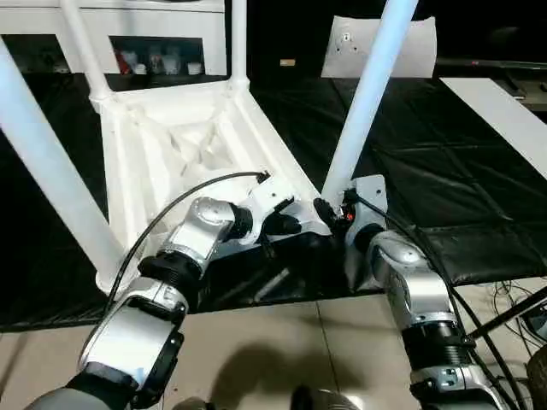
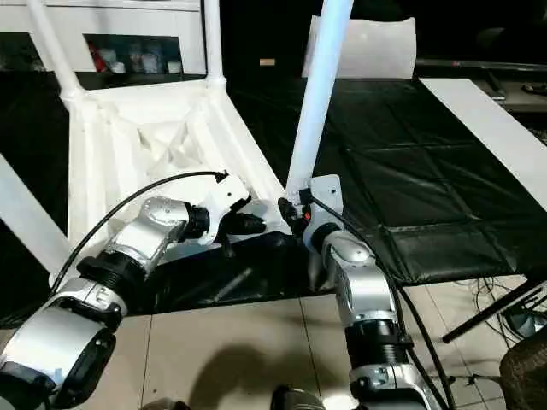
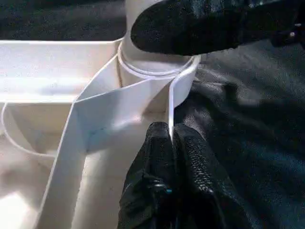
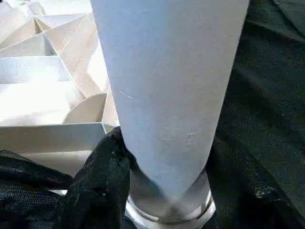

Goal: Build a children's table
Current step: Rotate leg to tighten

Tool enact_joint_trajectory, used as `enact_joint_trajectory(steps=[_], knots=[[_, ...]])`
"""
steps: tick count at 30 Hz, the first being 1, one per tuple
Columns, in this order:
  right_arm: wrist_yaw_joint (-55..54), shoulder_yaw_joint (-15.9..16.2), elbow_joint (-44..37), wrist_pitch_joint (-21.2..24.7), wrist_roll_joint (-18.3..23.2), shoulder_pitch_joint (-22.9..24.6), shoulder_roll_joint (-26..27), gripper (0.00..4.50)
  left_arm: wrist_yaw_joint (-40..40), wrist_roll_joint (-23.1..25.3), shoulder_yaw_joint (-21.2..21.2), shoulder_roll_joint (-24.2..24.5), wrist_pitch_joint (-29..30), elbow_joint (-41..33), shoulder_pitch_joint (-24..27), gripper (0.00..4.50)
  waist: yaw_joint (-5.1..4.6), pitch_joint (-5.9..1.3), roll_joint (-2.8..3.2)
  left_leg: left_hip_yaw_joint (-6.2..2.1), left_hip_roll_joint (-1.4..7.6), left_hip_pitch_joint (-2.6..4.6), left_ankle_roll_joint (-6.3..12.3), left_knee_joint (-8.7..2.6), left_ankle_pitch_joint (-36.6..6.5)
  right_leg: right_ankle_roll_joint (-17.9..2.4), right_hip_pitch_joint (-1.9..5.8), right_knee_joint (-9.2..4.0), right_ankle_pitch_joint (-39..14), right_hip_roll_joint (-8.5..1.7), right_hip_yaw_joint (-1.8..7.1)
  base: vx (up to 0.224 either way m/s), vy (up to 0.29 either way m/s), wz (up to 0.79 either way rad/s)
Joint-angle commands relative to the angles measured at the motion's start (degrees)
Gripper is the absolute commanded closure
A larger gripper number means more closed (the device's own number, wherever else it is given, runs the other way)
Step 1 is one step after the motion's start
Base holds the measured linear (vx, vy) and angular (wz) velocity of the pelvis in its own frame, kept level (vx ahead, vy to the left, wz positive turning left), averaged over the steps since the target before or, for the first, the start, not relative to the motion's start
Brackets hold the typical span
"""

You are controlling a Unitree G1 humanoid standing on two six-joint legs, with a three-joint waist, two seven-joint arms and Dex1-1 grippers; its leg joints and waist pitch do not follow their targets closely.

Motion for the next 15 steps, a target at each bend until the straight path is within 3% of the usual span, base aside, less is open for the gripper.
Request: enact_joint_trajectory(steps=[1,2,6,11,12,15], knots=[[5.6,5.9,-1.1,-1.2,1.9,0.5,1.4,1.83,-1.6,-1.1,-1.5,-1.4,-2.2,-2.6,-0.4,4.5,0.54,-3.83,0.34,-1.02,2.38,0.24,2.62,-4.71,-17.5,-9.0,2.76,-3.7,-22.0,-4.16,3.26,0.0,0.0,0.0],[6.6,5.7,-1.5,-1.5,2.2,0.9,0.3,1.71,-2.6,-1.0,-1.7,-0.5,-3.2,-2.6,-0.1,4.5,0.61,-3.88,0.56,-0.97,2.36,0.31,2.69,-4.64,-17.1,-9.3,2.78,-3.54,-21.5,-4.14,3.31,0.0,0.0,0.0],[11.5,5.0,-3.2,-2.4,3.2,2.3,-4.0,1.4,-7.4,-0.8,-2.3,2.7,-6.4,-2.6,0.8,4.5,0.75,-4.06,0.31,-0.66,2.24,0.08,3.69,-4.37,-15.0,-9.9,2.97,-3.37,-21.0,-4.03,3.42,0.0,0.0,0.0],[23.1,4.9,-7.2,-2.9,5.4,6.2,-12.4,1.01,-15.6,-0.6,-3.8,7.0,-9.7,-3.7,2.3,4.5,1.75,-4.43,0.14,-0.35,2.31,-0.01,4.96,-4.1,-11.7,-11.0,3.23,-2.51,-17.4,-3.88,3.65,0.0,0.0,0.0],[25.8,4.6,-8.2,-3.2,6.2,7.3,-14.6,0.9,-17.6,-0.5,-4.3,8.1,-11.2,-3.5,2.4,4.5,2.47,-4.54,0.12,-0.3,2.45,0.18,5.3,-4.07,-10.0,-11.3,3.28,-2.23,-15.6,-3.77,3.69,0.0,0.0,0.0],[31.3,3.4,-10.8,-3.2,8.3,10.0,-19.5,0.71,-21.3,-0.4,-5.0,10.0,-15.6,-2.5,2.7,4.5,3.26,-4.61,0.18,-0.29,2.71,0.34,5.69,-4.14,-9.1,-11.9,3.3,-1.86,-13.2,-3.76,3.76,0.0,0.0,0.0]])
